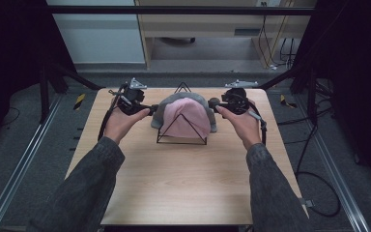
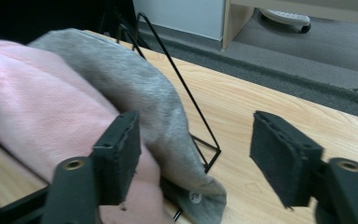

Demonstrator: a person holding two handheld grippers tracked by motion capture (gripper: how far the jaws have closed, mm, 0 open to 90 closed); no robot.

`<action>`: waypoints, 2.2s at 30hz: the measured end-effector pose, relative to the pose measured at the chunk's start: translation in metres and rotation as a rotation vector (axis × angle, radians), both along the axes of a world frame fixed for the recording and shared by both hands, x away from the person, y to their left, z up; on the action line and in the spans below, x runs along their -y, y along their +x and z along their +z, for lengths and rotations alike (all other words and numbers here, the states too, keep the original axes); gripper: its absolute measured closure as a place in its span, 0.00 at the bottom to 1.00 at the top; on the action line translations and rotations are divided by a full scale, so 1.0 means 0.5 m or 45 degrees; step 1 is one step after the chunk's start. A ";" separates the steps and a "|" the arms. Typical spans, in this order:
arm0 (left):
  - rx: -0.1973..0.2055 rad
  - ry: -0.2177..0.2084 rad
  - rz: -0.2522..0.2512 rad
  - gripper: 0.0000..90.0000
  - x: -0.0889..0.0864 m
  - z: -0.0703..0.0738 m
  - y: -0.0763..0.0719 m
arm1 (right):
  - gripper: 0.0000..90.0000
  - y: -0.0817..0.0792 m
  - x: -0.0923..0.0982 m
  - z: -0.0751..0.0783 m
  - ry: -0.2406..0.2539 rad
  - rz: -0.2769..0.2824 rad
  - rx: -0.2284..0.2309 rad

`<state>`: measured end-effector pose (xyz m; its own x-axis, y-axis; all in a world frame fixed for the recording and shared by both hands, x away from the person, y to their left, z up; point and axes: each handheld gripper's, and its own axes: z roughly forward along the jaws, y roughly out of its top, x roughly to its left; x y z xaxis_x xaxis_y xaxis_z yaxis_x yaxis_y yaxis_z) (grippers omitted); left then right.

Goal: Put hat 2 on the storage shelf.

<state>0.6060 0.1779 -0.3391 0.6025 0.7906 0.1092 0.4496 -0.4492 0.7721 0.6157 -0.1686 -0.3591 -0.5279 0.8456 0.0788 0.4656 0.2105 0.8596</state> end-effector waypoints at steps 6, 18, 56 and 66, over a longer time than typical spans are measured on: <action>0.029 0.064 -0.029 0.17 -0.007 0.031 -0.081 | 0.22 -0.058 0.007 0.041 -0.006 -0.022 0.030; 0.053 0.115 -0.075 0.09 -0.028 0.075 -0.169 | 0.11 -0.161 0.017 0.096 -0.060 -0.017 0.097; -0.099 0.214 -0.224 0.06 -0.049 -0.182 -0.273 | 0.20 -0.267 -0.035 -0.133 -0.229 0.260 -0.049; -0.217 0.205 -0.217 0.06 -0.071 -0.256 -0.274 | 0.19 -0.272 -0.069 -0.209 -0.261 0.336 -0.190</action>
<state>0.4692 0.2133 -0.4669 0.7455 0.6572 0.1110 0.4743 -0.6400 0.6045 0.4797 -0.1339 -0.4635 -0.7254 0.6882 0.0147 0.4895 0.5008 0.7138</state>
